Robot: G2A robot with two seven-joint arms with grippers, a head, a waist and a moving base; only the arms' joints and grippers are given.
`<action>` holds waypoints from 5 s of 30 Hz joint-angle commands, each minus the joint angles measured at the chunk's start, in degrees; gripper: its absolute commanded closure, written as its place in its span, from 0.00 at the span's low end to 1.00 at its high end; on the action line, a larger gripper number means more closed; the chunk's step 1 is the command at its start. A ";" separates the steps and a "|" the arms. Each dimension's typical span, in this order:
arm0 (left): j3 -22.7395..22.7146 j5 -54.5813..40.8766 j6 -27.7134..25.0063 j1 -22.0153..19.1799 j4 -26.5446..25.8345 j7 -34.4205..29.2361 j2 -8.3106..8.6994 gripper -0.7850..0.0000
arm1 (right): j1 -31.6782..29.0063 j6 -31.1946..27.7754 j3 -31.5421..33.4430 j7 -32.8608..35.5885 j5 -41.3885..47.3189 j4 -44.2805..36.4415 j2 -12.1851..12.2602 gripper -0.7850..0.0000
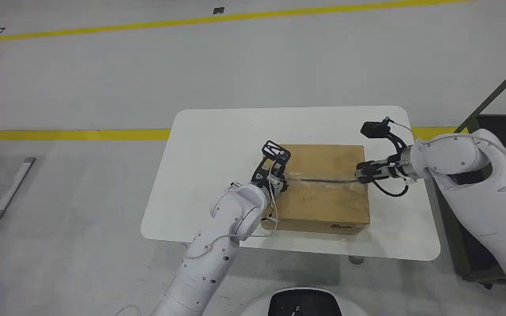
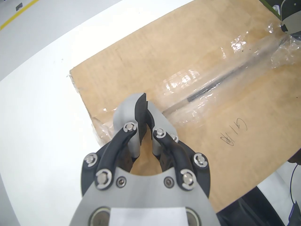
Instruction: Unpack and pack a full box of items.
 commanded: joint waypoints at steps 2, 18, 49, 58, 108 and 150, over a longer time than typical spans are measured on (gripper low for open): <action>0.03 0.10 -0.06 -0.08 0.37 0.02 -0.11 1.00 | 0.05 0.20 0.28 -0.22 0.41 -0.02 0.13 0.63; -0.02 0.26 -1.35 -0.54 1.33 0.68 -0.58 1.00 | -2.60 1.55 9.14 -1.98 4.22 -1.23 2.13 0.32; -18.13 1.68 1.51 14.89 -18.60 2.44 2.55 0.00 | -27.46 -23.66 12.08 -69.89 6.42 -13.40 -1.59 1.00; -24.60 3.30 4.42 20.30 -21.80 4.59 3.42 0.00 | -28.22 -24.87 10.57 -68.52 -0.29 -16.14 -1.59 1.00; -25.85 3.55 6.90 21.00 -22.44 7.82 3.44 0.00 | -30.95 -10.73 1.50 -75.94 -12.92 -9.24 -7.01 1.00; -23.52 24.61 6.02 29.92 -29.51 23.23 4.58 0.00 | -36.69 -15.60 13.21 -81.20 -29.52 -10.11 -6.76 1.00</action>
